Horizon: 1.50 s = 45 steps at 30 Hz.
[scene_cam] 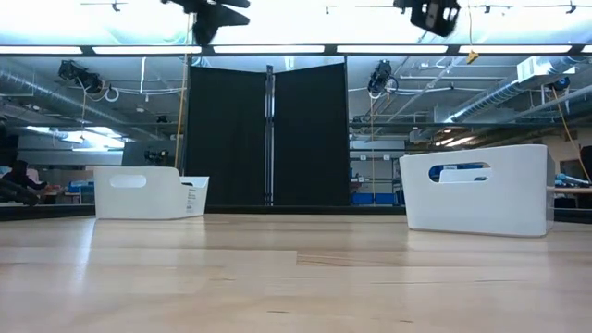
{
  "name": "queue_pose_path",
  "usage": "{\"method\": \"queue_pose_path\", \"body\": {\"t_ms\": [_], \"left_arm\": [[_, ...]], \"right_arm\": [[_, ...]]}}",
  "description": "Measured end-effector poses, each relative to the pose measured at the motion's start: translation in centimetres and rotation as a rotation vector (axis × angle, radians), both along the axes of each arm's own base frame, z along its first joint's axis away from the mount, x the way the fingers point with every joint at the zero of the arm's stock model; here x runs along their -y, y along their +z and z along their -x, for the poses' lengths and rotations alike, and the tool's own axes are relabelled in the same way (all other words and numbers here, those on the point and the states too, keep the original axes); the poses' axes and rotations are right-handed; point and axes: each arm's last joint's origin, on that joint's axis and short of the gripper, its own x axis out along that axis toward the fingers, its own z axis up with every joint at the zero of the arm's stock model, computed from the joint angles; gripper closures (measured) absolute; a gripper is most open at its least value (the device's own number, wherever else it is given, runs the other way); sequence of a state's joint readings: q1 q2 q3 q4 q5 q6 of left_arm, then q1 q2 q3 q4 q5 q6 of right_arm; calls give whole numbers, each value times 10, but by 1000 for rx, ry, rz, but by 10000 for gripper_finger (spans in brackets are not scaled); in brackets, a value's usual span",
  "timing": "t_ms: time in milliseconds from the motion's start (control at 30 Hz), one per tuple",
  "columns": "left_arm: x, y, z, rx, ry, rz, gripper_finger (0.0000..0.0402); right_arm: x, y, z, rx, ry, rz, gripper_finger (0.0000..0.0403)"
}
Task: Sort blocks by size
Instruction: Put the purple rectangle block into the right white bin
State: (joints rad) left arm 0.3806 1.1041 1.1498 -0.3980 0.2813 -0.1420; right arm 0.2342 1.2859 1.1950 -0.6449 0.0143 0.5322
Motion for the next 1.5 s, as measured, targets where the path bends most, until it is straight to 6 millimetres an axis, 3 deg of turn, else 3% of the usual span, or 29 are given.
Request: {"method": "queue_pose_path", "body": {"t_ms": [267,433,600,733,867,1267,1500], "left_arm": [[12,-1,32,4,4,49,249],[13,-2,35,-10,5,55,249],[14,-3,36,-21,-5,64,249],[14,-3,36,-24,-6,66,249],[14,-3,36,-24,-6,67,249],[14,-3,36,-27,-8,75,249],[15,-4,37,-38,-8,80,249]], "right_arm": [[-85,-51,-37,-138,-46,-342,240],[-130,-79,-36,-262,-110,-475,218],[-166,-84,-28,-405,-191,-487,217],[-178,-86,-23,-524,-312,-374,217],[-185,-87,-26,-532,-426,-302,214],[-199,-140,-36,-656,-571,-256,131],[-202,-169,-39,-717,-645,-215,134]]}}
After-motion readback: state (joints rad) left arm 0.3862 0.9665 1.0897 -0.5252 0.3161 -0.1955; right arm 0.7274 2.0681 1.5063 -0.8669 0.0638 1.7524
